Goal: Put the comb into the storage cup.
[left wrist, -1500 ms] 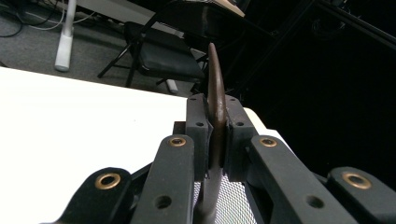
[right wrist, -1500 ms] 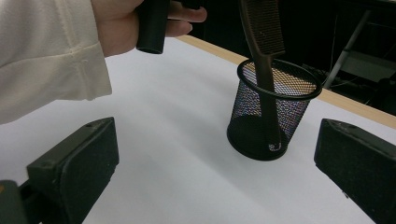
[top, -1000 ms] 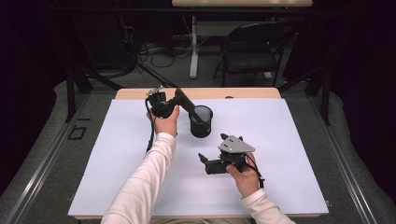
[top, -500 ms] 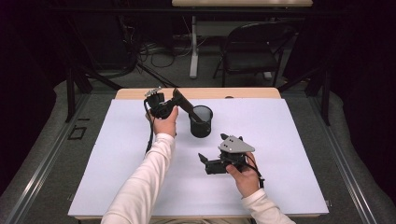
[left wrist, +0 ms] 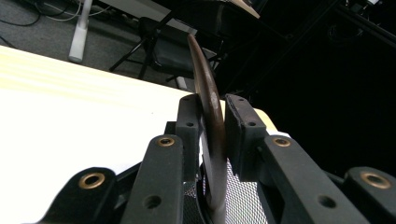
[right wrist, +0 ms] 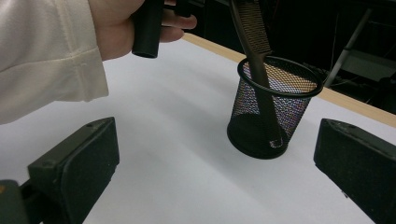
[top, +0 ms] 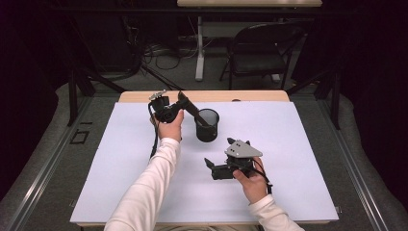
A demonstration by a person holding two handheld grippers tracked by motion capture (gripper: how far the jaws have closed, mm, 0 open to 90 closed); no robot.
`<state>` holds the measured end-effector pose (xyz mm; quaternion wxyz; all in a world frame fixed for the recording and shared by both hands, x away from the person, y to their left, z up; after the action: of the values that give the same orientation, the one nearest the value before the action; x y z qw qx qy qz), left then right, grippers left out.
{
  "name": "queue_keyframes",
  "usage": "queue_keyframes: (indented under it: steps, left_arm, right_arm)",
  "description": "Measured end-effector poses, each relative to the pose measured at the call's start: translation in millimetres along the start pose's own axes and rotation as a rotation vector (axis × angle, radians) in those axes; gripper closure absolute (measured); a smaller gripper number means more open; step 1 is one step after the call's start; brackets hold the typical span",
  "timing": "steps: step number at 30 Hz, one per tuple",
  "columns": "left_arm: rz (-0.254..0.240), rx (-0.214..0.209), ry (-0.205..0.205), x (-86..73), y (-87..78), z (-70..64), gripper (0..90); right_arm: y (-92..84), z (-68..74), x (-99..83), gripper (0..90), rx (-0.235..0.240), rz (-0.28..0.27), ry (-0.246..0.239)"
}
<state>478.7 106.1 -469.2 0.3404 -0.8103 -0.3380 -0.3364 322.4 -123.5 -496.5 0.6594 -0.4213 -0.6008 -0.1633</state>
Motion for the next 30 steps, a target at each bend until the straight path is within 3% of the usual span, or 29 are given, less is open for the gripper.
queue_keyframes:
  steps: [12,20,30]
  left_arm:
    - [-0.013,-0.008,-0.006,1.9,-2.2,0.0,62.2]
    - [-0.029,0.013,0.005,3.8,-4.3,0.6,50.5]
    - [-0.045,0.005,0.002,6.9,-9.1,0.3,43.8]
  right_arm:
    - [0.4,0.4,-0.1,0.1,0.000,0.001,-0.002]
    - [0.3,0.3,-0.1,0.1,-0.001,-0.001,-0.002]
    - [0.8,0.8,-0.3,0.1,-0.004,0.003,-0.005]
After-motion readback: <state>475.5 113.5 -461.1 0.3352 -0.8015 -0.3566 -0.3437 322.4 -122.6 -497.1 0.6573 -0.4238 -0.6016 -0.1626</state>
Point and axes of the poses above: each handheld gripper's, and its own axes: y roughly forward along the jaws, x roughly out of its top, z roughly to its left, the point moved 1 cm from there along y, roughly forward along the jaws, and after that the axes turned 1 degree about z, right-handed, at the moved point
